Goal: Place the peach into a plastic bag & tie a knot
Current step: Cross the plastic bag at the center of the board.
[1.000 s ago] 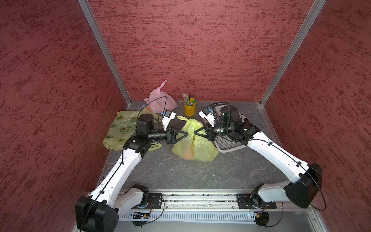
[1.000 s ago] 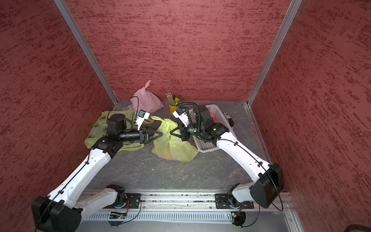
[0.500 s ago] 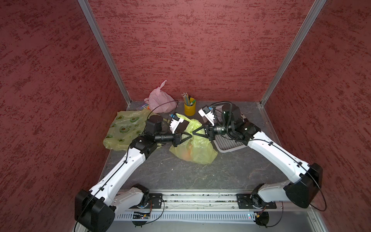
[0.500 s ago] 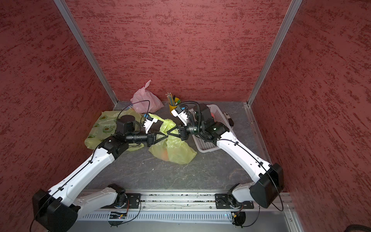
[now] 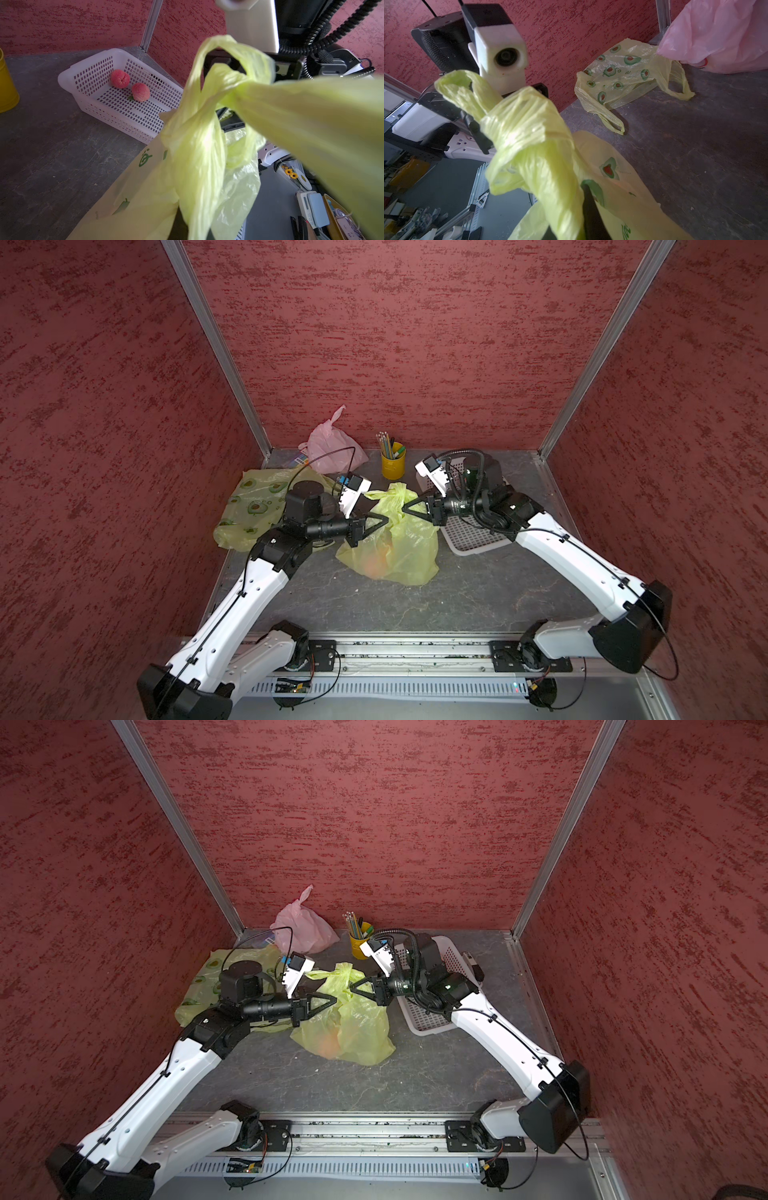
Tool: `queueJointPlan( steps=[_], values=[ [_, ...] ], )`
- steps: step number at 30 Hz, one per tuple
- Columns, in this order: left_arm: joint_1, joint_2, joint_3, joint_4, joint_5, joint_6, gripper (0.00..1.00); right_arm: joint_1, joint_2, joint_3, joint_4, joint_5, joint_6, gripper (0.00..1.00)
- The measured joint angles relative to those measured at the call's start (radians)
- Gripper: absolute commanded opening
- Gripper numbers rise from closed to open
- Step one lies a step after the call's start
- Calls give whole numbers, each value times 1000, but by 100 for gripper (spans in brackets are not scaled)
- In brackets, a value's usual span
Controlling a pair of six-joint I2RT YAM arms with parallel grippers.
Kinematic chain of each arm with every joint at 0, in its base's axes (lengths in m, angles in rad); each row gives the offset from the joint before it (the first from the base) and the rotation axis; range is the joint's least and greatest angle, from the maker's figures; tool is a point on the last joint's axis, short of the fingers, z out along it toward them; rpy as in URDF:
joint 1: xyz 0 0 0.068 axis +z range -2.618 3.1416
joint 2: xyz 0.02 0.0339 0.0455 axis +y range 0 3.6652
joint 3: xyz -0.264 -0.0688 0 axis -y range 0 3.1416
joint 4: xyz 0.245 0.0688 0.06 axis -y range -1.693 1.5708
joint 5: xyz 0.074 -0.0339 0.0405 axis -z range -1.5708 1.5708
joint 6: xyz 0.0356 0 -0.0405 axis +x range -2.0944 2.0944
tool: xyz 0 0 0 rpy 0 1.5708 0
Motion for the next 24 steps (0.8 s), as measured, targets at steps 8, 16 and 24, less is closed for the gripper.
queueJointPlan(
  steps=[8,16,24],
  values=[
    [-31,-31,0,-53,11,-8,0,-4,0,0,1,92,10,14],
    [-82,-26,-27,22,19,-69,0,-4,0,-20,58,152,67,0],
    [-166,43,-62,200,23,-160,0,7,-5,-143,278,224,210,0]
  ],
)
